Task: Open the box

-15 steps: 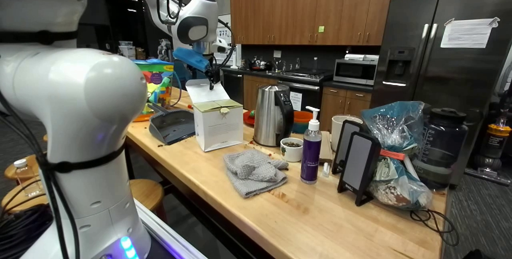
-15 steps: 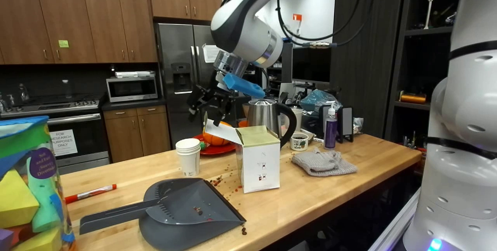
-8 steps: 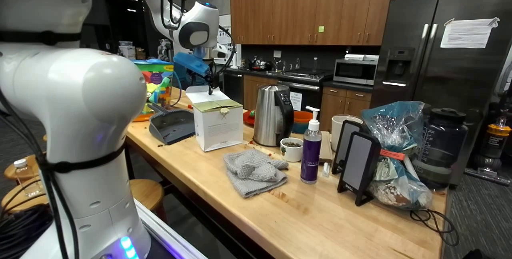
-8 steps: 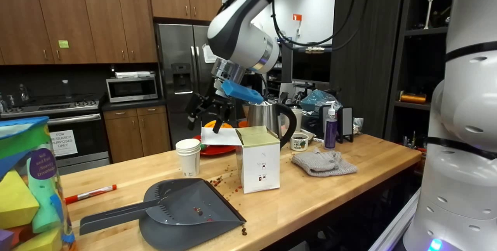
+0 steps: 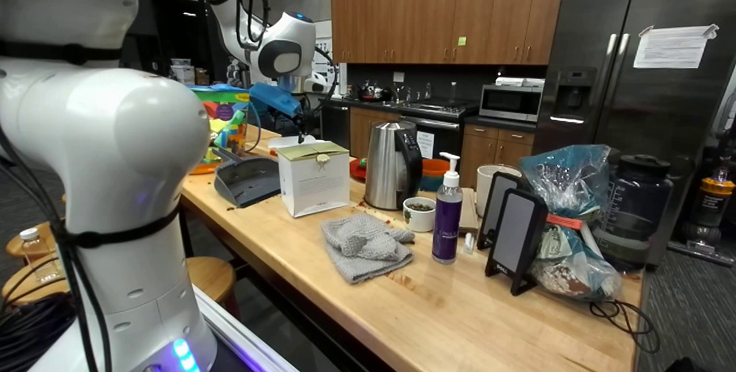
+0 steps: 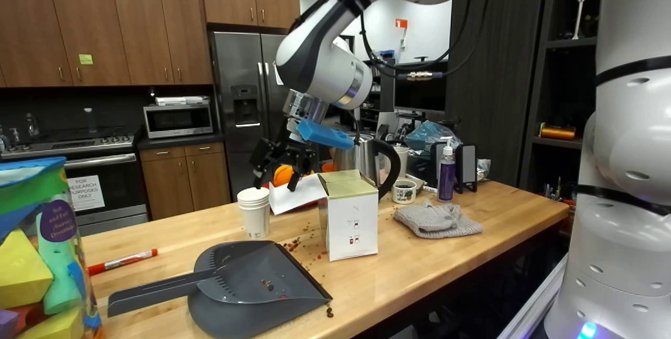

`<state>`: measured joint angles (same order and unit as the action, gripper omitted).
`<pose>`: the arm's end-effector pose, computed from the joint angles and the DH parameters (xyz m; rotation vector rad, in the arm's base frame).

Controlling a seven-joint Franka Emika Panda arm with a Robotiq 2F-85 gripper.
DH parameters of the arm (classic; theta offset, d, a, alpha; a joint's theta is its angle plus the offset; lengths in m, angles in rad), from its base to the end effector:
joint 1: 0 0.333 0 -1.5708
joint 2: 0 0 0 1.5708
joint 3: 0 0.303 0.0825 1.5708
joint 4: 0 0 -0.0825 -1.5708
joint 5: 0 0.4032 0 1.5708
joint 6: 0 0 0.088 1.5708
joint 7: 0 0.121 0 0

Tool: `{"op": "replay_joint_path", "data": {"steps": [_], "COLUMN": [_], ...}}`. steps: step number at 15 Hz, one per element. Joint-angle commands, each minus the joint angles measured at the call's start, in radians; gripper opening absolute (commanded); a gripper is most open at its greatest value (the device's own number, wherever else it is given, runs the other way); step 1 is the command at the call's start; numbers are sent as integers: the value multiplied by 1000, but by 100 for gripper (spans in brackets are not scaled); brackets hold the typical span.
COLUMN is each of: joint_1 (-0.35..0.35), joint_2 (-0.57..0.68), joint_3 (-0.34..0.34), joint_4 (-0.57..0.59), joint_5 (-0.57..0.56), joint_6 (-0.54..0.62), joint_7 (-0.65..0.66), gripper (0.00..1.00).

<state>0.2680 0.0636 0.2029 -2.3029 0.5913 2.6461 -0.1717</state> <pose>0.5025 0.2435 0.3061 -2.7216 -0.2110 -0.2920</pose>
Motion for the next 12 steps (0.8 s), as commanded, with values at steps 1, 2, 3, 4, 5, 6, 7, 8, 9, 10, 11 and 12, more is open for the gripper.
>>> {"op": "replay_joint_path", "data": {"steps": [1,2,3,4,5,6,7,8,9,10,11,12], "joint_1": [-30,-33,-36,-39,-41,-44,-46,-48,-49,-50,-51,-51], "joint_2": [8,10,11,12,15,15,15,17,20,24,26,28], "joint_3": [13,13,12,12,12,12,12,13,13,12,12,12], "joint_4": [7,6,3,1,1,0,0,1,2,2,1,1], "joint_5": [-17,-20,-27,-34,-39,-44,-47,-49,-53,-63,-72,-79], "joint_6": [-21,-21,-22,-23,-23,-25,-27,-30,-32,-36,-39,-41], "joint_7": [4,6,9,13,14,15,15,16,17,21,24,26], "gripper": [100,100,100,100,100,100,100,100,100,100,100,100]}}
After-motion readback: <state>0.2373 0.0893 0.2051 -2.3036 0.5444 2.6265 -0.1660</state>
